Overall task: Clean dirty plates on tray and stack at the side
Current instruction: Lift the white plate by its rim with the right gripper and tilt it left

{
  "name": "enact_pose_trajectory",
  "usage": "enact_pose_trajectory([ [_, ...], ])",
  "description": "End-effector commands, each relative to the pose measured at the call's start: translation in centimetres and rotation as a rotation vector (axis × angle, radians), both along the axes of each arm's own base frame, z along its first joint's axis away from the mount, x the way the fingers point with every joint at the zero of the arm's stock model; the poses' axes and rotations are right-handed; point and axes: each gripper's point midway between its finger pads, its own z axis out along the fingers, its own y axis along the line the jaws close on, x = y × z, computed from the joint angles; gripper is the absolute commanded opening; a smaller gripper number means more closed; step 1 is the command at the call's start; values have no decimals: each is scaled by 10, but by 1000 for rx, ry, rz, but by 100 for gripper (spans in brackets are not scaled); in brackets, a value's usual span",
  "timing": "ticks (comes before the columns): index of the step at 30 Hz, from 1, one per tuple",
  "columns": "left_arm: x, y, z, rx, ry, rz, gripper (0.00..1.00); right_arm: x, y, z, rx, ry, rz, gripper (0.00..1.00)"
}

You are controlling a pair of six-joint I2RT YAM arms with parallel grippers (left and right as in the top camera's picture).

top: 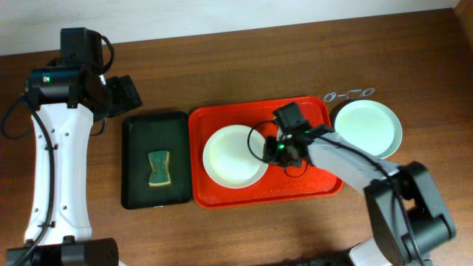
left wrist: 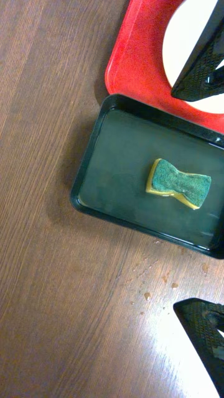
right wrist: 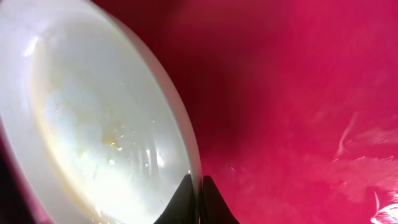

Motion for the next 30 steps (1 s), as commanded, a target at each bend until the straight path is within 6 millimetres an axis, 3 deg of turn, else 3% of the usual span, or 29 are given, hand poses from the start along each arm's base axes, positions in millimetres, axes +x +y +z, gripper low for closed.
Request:
enact_pose_trajectory([
  [1, 0, 1, 6, -1, -18, 12, 99, 4, 14, 48, 226, -87, 116, 4],
  [6, 0, 1, 6, -1, -18, 11, 99, 4, 28, 62, 272, -124, 152, 4],
  [12, 0, 1, 6, -1, -18, 11, 99, 19, 66, 68, 121, -237, 61, 4],
  [15, 0, 1, 6, -1, -18, 11, 99, 20, 97, 90, 38, -360, 104, 4],
  [19, 0, 1, 6, -1, -18, 11, 99, 20, 124, 123, -56, -499, 115, 4],
  [24, 0, 1, 6, -1, -18, 11, 99, 31, 136, 156, -102, -616, 82, 4],
  [30, 0, 1, 6, -1, -18, 11, 99, 27, 145, 162, -277, -728, 162, 4],
])
